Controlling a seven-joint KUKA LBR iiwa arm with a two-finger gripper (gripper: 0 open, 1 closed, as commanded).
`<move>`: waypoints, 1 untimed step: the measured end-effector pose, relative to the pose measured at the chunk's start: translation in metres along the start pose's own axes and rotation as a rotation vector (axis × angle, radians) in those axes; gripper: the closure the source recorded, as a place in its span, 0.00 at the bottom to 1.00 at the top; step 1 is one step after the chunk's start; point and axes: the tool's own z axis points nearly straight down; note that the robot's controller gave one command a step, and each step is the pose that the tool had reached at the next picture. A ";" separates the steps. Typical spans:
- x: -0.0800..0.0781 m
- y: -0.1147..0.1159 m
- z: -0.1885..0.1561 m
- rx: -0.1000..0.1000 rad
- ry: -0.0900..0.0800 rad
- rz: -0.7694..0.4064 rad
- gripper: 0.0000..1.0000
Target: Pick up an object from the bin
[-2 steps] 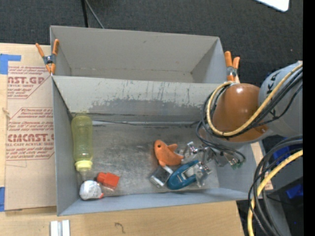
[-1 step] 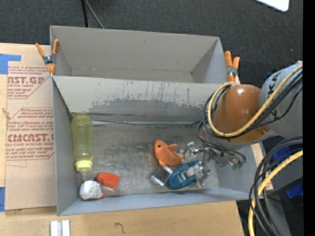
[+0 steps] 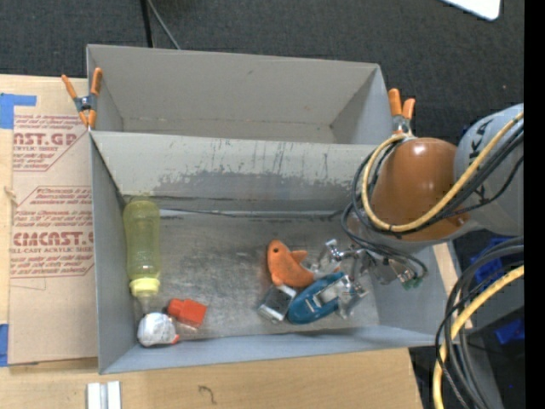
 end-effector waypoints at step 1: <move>-0.002 0.002 -0.031 0.002 -0.007 0.006 1.00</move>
Offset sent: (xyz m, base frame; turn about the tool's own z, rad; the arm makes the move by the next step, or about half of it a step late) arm -0.0002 -0.0019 0.0751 0.0130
